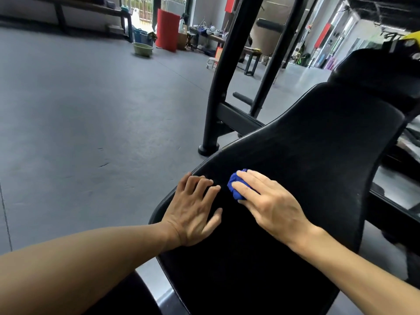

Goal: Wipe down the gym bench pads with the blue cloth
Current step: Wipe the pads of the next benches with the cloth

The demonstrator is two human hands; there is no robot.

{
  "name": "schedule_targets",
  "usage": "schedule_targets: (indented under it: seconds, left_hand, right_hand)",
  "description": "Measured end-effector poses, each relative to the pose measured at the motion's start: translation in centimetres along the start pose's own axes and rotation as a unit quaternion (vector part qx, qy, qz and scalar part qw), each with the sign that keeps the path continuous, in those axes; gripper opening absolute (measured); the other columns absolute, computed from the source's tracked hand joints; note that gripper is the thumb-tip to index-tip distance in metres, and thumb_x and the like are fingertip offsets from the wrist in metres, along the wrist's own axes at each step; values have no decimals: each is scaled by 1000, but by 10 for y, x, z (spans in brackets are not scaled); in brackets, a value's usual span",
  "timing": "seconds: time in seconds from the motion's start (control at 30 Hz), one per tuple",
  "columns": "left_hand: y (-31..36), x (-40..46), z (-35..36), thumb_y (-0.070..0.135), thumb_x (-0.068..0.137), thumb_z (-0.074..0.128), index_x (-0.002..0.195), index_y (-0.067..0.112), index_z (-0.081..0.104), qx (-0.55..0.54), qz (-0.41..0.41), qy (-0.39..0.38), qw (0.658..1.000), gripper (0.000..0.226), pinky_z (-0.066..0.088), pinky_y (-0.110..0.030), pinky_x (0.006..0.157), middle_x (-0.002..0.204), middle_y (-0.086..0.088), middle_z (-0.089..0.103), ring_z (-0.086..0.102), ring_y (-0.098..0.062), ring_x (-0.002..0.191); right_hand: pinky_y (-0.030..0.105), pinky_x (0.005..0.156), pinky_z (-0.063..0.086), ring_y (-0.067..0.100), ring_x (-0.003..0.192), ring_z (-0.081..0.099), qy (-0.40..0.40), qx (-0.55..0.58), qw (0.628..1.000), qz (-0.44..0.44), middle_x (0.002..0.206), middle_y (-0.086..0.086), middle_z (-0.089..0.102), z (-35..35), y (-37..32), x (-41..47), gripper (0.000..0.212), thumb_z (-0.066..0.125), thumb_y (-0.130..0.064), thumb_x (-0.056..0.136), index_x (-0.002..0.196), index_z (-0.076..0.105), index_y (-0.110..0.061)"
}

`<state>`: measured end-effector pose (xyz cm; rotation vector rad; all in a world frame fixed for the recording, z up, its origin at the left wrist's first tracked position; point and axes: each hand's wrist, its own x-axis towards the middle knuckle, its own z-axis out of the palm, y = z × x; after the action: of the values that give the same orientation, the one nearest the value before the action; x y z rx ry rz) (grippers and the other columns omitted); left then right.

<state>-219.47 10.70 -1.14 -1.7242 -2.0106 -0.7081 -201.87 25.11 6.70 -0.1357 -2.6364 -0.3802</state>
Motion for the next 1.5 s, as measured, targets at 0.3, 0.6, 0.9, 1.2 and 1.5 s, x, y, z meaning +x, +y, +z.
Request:
schedule_targets:
  seconds: [0.3,0.6,0.9,1.2,1.5]
  left_hand:
    - [1,0,2,47,90,56,128,10,61,4,-2,9,1000,54,39,-56,108,127,-11,57,51,-36,120]
    - [2,1,1,46,90,55,126,7,63,23,6,-1,1000,54,40,-56,106,124,-14,58,54,-39,115]
    - [10,35,-5,55,95,48,137,18,55,-9,-6,-1,1000,56,40,-44,109,130,-7,50,48,-29,120]
    - [35,56,13,54,97,38,145,26,48,-39,-76,-18,996,56,28,-45,120,148,-1,45,34,-29,143]
    - [38,56,9,50,98,40,147,23,49,-17,-74,-37,996,57,30,-48,119,148,-5,46,37,-33,142]
  right_hand:
    - [34,112,42,25,135,51,4,-16,1000,8,139,6,60,-4,11,4,35,64,-19,95,129,66,-11]
    - [38,99,55,28,135,51,-19,6,995,99,137,4,62,33,18,72,33,75,-4,85,116,67,-10]
    - [38,100,55,22,136,52,-2,30,994,102,139,1,62,-17,38,-6,43,78,-6,84,125,68,-11]
    - [41,108,47,29,140,45,3,68,986,154,141,3,58,14,63,58,39,67,5,88,125,66,-9]
    - [44,100,52,29,137,46,-20,69,982,176,132,4,61,-3,71,59,32,61,10,88,113,68,-8]
